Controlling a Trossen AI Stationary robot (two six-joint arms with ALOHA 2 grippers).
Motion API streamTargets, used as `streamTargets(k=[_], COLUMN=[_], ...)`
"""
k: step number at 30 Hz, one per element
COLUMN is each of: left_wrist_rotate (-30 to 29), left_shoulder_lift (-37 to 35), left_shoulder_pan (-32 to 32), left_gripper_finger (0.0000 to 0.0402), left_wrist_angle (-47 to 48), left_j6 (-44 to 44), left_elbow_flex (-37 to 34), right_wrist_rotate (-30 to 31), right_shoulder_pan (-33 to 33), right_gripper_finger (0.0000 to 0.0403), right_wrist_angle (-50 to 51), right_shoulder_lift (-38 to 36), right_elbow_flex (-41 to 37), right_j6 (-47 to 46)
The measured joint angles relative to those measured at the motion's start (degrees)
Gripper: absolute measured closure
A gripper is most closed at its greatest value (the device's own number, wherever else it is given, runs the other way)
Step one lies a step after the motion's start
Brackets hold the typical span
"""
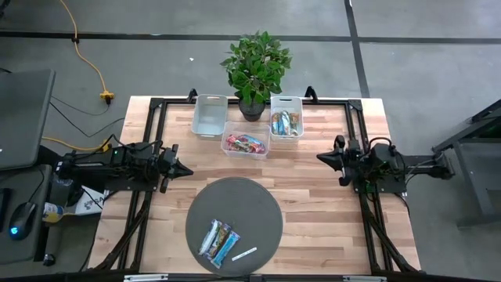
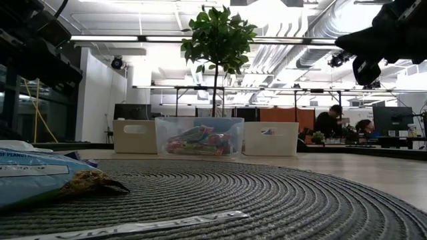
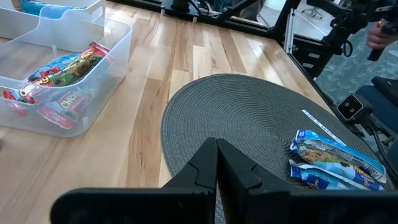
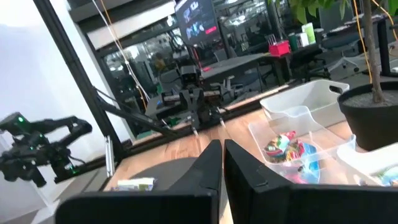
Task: Pick and place Granola Bars by type
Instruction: Put the blue granola bar into the gray bin
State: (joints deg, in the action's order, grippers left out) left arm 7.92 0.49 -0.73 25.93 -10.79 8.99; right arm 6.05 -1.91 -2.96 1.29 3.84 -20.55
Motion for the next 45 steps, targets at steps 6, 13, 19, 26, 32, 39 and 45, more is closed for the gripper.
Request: streamTargets(k=[6,13,19,26,32,39,45], left_wrist_rotate=[0.0,0.0,0.0,0.0,0.0,-2.0,-2.4], left_shoulder_lift=[0.0,0.0,0.0,0.0,0.0,0.0,0.0], left_shoulder_pan=[0.0,0.0,0.0,0.0,0.0,0.0,0.0], left_gripper_finger=[0.0401,0.0401,0.0401,0.0401,0.0401,0.0401,0.0401], left_wrist_angle=[0.0,0.0,0.0,0.0,0.0,0.0,-0.5], left_j6=[0.0,0.0,0.0,0.0,0.0,0.0,-5.0], left_elbow_flex=[0.0,0.0,0.0,0.0,0.0,0.0,0.0], right_wrist_rotate=[-0.7,-1.9,-2.0,-2.0,-2.0,-2.0,-2.0], right_shoulder_pan=[0.0,0.0,0.0,0.0,0.0,0.0,0.0], right_gripper_finger=[0.0403,0.0402,0.0402,0.0402,0.0402,0.0402,0.0403], right_wrist_angle=[3.8,4.1,4.9,6.6,6.6,6.6,6.6], right_shoulder_lift=[-0.6,-0.6,-0.6,-0.6,-0.6,-0.6,-0.6], right_elbow_flex=[0.0,0.0,0.0,0.0,0.0,0.0,0.0], right_j6=[0.3,0.3,1.1,1.5,1.5,1.5,1.5])
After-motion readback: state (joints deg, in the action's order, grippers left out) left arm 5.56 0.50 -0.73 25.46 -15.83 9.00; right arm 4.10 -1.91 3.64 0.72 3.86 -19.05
